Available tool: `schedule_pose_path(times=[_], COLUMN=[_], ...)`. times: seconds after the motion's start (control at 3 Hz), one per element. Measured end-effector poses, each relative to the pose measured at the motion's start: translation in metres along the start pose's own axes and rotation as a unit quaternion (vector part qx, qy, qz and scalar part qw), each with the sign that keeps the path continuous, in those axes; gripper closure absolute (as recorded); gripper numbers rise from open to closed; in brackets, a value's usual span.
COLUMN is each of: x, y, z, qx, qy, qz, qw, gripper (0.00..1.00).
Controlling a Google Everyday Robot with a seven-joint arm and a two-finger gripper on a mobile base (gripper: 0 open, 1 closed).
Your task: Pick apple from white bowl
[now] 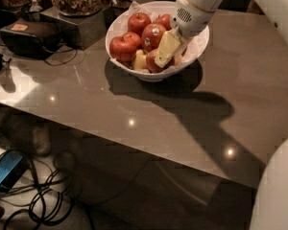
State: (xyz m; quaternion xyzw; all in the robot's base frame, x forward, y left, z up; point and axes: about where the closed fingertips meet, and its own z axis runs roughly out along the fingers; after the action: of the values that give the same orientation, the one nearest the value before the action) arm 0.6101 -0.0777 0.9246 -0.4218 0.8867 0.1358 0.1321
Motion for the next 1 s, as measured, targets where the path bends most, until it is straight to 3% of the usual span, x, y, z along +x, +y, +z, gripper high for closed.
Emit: schedule_pose_path(times=[0.67, 1.0], x=[-0.005, -0.005], y=[0.005, 0.005], z=[-0.031, -0.031], qx=[0.026, 0.026], qy=[-0.040, -0.041], qz=[0.000, 0.000], qw=[0.9989, 0.9988], gripper=[1.00, 0.81])
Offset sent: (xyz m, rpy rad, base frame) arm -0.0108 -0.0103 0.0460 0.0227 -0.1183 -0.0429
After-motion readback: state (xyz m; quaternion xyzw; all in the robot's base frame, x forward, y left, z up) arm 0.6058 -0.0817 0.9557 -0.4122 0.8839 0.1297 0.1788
